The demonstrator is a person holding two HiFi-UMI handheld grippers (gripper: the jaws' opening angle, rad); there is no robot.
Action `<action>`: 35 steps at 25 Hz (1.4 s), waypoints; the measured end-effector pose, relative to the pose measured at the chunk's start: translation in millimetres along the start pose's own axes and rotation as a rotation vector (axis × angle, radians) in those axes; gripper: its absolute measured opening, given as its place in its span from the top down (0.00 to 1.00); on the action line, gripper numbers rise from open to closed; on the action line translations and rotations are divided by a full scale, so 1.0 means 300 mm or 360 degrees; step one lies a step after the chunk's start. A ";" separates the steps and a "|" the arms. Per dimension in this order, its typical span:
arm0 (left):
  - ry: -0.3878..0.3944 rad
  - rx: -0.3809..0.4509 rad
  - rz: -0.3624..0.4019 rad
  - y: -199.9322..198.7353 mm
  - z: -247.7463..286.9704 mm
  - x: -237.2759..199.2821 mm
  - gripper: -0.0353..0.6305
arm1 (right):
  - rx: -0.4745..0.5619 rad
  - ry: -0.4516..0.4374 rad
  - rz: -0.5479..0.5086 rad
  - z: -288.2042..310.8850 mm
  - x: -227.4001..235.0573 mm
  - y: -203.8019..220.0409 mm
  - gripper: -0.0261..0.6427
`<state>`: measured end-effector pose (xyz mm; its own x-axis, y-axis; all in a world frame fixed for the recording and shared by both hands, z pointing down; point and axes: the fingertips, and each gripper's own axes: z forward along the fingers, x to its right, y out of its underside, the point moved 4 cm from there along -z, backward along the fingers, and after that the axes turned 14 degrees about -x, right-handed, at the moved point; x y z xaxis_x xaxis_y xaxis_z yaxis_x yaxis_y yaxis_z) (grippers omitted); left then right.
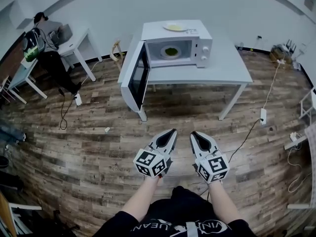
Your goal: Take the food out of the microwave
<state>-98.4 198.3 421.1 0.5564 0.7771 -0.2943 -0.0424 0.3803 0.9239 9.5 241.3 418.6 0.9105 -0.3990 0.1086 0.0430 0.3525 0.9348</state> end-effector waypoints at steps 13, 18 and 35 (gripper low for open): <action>-0.0053 0.0017 -0.0023 -0.069 0.186 -0.063 0.93 | -0.0017 -0.0069 -0.0001 0.111 0.190 -0.055 0.90; -0.0075 0.0000 -0.0025 -0.070 0.220 -0.102 0.93 | -0.0027 -0.0094 0.0017 0.166 0.210 -0.055 0.90; -0.0109 0.0035 -0.0014 -0.195 0.489 -0.343 0.93 | -0.0094 -0.0149 -0.0046 0.469 0.412 -0.163 0.90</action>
<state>-31.4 22.7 433.2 0.6120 0.7375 -0.2857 -0.0196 0.3752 0.9267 62.2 55.4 433.8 0.8662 -0.4861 0.1156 0.0953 0.3879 0.9167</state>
